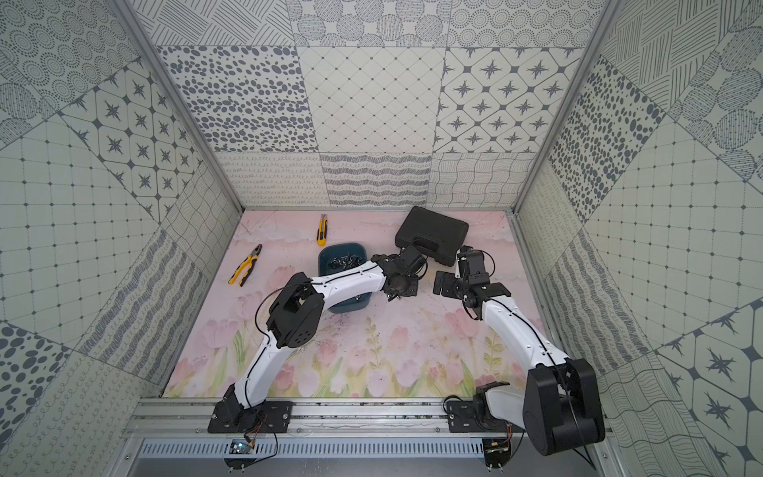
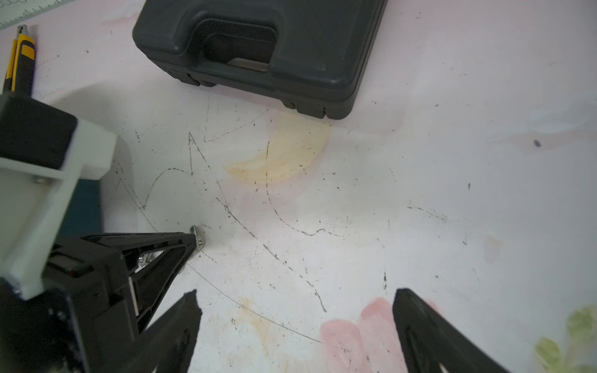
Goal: Take out the wing nut from the storage box
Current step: Place the wing nut at the center of the board, then pick up the wing nut from the storage box.
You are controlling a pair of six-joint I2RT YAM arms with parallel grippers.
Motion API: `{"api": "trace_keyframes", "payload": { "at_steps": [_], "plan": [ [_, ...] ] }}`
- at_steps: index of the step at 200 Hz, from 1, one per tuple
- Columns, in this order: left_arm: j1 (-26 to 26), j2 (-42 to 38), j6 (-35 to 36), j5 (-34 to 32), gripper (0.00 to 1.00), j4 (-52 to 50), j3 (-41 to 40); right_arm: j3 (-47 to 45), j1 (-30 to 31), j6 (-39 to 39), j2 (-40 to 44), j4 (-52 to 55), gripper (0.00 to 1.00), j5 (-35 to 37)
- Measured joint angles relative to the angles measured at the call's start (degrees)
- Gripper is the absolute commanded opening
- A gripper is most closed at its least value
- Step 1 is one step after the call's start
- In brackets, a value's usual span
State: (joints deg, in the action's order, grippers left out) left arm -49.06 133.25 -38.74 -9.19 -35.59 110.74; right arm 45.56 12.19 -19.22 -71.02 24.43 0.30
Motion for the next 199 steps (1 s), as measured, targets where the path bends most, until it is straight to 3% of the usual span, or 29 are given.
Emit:
{"api": "trace_keyframes", "payload": {
  "at_steps": [65,137,199],
  "plan": [
    [2.54,-8.52,0.85,1.07,0.28,0.0,-4.13,4.35,5.77,0.57,-3.39,2.29,0.97,1.99],
    [15.8,-25.18,4.96,-1.92,0.3,0.26,-19.41,18.75,19.04,1.22,-14.14,4.13,0.97,6.23],
    [19.58,-19.69,8.31,1.4,0.26,-0.46,-18.62,22.47,22.18,1.42,-18.62,4.83,0.97,6.75]
  ]
}}
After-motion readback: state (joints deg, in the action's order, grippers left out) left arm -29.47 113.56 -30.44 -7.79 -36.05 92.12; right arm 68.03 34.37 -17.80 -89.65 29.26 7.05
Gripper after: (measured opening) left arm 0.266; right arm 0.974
